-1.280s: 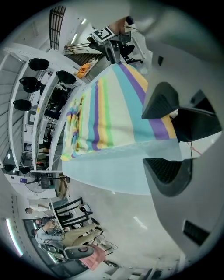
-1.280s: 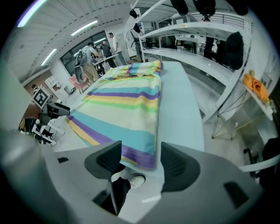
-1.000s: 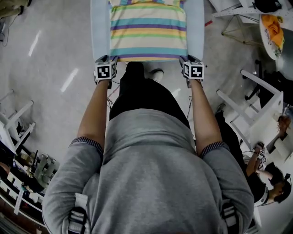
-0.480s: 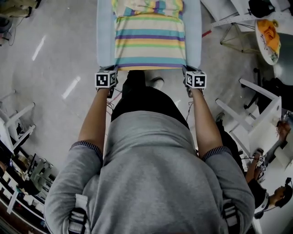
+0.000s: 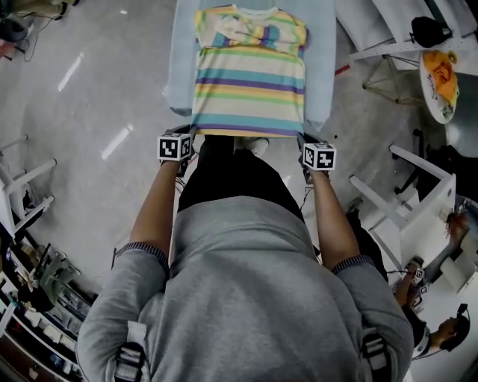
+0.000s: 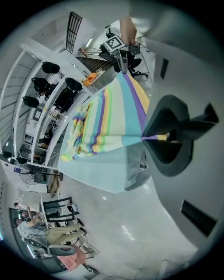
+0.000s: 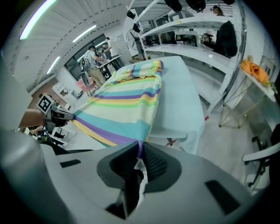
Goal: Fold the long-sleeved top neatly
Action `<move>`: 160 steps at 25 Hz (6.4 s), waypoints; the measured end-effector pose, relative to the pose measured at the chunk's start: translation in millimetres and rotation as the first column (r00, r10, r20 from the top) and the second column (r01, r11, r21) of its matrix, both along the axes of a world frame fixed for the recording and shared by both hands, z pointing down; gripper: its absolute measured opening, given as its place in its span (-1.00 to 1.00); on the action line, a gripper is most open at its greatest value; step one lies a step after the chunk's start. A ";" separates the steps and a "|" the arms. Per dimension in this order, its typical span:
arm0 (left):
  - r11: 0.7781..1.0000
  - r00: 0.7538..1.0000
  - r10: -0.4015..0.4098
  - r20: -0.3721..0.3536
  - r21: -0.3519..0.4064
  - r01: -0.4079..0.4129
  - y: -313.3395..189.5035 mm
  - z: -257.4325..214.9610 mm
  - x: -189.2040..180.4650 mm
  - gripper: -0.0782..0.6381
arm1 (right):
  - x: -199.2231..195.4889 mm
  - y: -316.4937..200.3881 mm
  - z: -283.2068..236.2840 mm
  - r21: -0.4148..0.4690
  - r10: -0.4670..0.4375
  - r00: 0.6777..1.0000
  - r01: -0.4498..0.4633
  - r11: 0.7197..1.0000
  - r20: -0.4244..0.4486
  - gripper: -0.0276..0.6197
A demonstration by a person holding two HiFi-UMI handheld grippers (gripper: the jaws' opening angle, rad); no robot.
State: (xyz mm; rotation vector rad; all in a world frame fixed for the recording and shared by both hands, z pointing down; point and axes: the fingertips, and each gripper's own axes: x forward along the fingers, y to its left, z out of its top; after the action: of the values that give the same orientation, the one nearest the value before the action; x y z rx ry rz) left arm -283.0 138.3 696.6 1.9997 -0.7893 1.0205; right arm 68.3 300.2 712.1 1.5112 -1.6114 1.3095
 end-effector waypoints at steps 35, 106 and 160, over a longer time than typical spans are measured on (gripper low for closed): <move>0.997 0.987 0.071 -0.144 0.014 -0.070 60.6 -49.9 -48.6 -0.68 | -61.1 84.5 -55.3 0.078 0.174 0.985 -0.172 0.982 -0.020 -0.80; 0.956 0.970 -0.188 -0.151 -0.255 0.146 -380.8 11.3 127.7 0.03 | 156.8 -332.8 -1.4 -0.097 0.172 0.979 -0.162 0.982 0.104 -0.09; 0.965 0.965 0.156 -0.211 -0.177 -0.195 -365.4 9.5 129.3 -0.13 | 175.5 -342.4 24.1 -0.350 -0.564 0.819 0.501 0.791 -0.103 0.00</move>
State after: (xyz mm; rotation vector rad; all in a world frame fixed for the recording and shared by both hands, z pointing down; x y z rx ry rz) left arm -153.7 -227.1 706.1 1.9864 -0.3939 0.9429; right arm 243.8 -42.2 736.2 0.8662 -1.4687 0.9844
